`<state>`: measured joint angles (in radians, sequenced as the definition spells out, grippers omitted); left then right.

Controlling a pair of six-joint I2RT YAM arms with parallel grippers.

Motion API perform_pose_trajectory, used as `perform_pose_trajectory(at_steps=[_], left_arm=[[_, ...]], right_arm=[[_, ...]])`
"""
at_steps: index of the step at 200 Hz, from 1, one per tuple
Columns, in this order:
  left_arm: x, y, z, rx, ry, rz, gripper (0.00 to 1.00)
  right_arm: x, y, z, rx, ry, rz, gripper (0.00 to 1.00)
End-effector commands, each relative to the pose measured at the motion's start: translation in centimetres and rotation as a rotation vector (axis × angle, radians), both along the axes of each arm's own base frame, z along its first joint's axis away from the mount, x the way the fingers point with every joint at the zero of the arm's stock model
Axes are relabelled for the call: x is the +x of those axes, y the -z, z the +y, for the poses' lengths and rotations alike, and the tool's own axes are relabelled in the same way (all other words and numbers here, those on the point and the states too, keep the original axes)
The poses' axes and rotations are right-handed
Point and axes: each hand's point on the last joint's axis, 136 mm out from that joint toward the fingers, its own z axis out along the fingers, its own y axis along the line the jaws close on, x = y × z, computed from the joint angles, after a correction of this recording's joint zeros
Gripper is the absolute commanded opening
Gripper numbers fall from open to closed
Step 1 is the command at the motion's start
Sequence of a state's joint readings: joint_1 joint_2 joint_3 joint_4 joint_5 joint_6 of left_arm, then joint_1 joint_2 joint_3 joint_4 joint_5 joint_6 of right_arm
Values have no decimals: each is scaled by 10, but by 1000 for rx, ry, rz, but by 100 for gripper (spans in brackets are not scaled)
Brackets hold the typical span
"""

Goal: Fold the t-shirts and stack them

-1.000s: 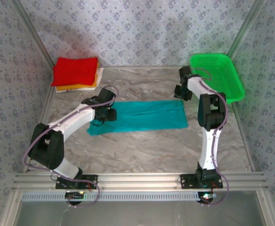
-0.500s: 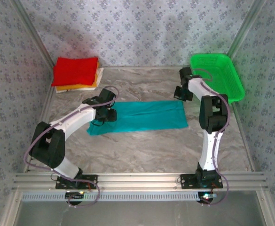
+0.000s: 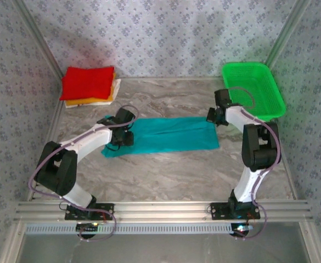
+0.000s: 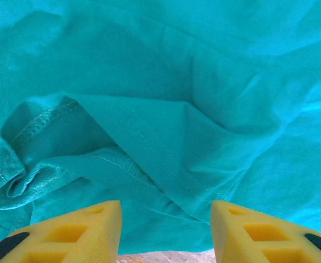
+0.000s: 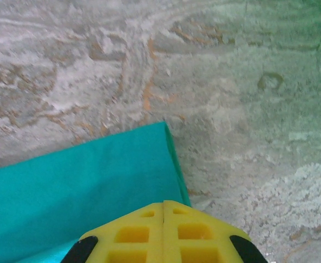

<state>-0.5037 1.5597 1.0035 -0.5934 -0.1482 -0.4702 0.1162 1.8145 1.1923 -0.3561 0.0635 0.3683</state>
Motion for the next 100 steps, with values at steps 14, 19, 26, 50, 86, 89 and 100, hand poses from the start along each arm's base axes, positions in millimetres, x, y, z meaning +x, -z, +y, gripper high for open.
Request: perform_pose_trajectory(at_steps=[14, 19, 26, 50, 86, 89, 100], left_arm=[[-6, -1, 11, 18, -32, -18, 44], [-7, -2, 11, 18, -33, -20, 44], [-9, -2, 12, 15, -34, -22, 43], [-10, -7, 16, 16, -37, -39, 29], [-10, -12, 25, 22, -57, -56, 26], [-10, -12, 26, 24, -59, -55, 26], [-11, -10, 29, 25, -70, -52, 26]], right_arm=[[-5, -14, -2, 14, -5, -130, 0], [-8, -15, -3, 13, -3, -140, 0], [-10, -19, -3, 12, -6, -160, 0], [-14, -35, -7, -2, -6, -195, 0], [-19, -54, -13, -7, 8, -247, 0], [-20, -55, -13, -9, 9, -251, 0], [-23, -53, -16, -19, 23, -247, 0]])
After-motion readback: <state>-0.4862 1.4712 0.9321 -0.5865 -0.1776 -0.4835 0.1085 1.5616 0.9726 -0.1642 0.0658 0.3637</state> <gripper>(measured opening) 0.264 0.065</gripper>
